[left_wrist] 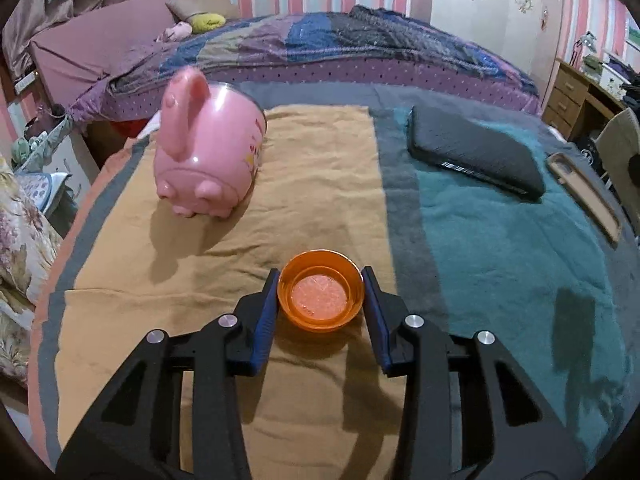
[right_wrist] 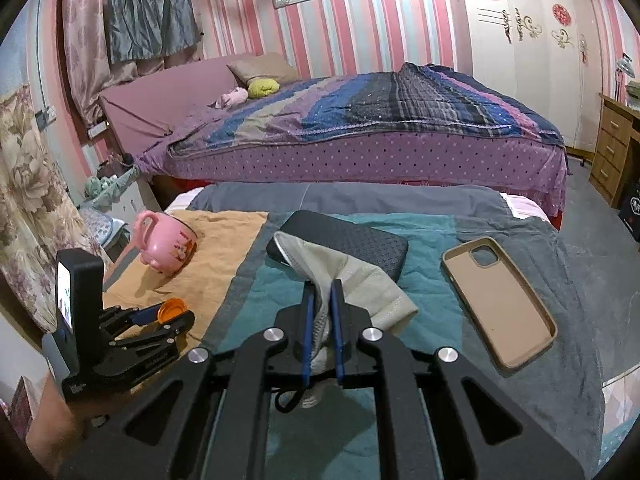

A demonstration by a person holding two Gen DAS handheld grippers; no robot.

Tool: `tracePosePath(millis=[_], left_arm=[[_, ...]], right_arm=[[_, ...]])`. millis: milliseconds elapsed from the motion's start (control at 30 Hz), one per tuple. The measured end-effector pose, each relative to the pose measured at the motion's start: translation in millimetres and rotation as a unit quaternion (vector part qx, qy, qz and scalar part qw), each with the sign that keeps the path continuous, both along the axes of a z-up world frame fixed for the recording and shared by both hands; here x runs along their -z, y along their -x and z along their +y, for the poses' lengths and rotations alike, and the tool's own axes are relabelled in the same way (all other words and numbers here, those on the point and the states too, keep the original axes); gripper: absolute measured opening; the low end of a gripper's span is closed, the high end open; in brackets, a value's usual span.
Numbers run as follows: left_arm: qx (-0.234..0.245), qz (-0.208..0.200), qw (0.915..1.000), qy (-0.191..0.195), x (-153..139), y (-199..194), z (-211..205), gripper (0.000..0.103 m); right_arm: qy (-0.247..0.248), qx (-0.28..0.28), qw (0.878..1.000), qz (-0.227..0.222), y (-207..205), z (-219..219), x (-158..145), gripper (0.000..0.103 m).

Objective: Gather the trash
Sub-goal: 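Carry the orange bowl and grey cloth in both grippers to the wastebasket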

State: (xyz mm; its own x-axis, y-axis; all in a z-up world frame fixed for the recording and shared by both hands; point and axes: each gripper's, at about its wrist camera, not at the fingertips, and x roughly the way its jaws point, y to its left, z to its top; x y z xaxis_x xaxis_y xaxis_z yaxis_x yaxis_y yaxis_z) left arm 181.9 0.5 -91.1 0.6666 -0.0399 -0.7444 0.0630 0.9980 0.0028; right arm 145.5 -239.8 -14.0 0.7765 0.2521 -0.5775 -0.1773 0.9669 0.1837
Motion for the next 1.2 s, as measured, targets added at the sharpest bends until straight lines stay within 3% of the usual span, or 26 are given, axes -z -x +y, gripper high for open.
tracePosePath(millis=[167, 300, 500, 767, 1000, 1200], left_arm=[[0.011, -0.057, 0.9983, 0.010, -45, 31, -8, 0.039], [0.029, -0.096, 0.9950, -0.007, -75, 58, -24, 0.039], [0.057, -0.125, 0.9903, 0.023, -97, 104, -48, 0.039], [0.101, -0.130, 0.9854, 0.043, -103, 145, -84, 0.039], [0.125, -0.134, 0.9811, 0.062, -121, 150, -141, 0.039], [0.163, -0.140, 0.9737, 0.076, -136, 154, -200, 0.039]], right_arm=[[0.002, 0.006, 1.000, -0.029, 28, -7, -18, 0.009], [0.018, 0.014, 0.998, -0.054, 52, -12, -31, 0.009], [0.026, 0.052, 0.996, -0.074, 100, -42, -48, 0.009], [0.005, 0.103, 0.991, -0.086, 159, -100, -50, 0.009], [0.017, 0.136, 0.983, -0.123, 181, -136, -71, 0.009], [0.017, 0.211, 0.971, -0.113, 188, -194, -75, 0.009]])
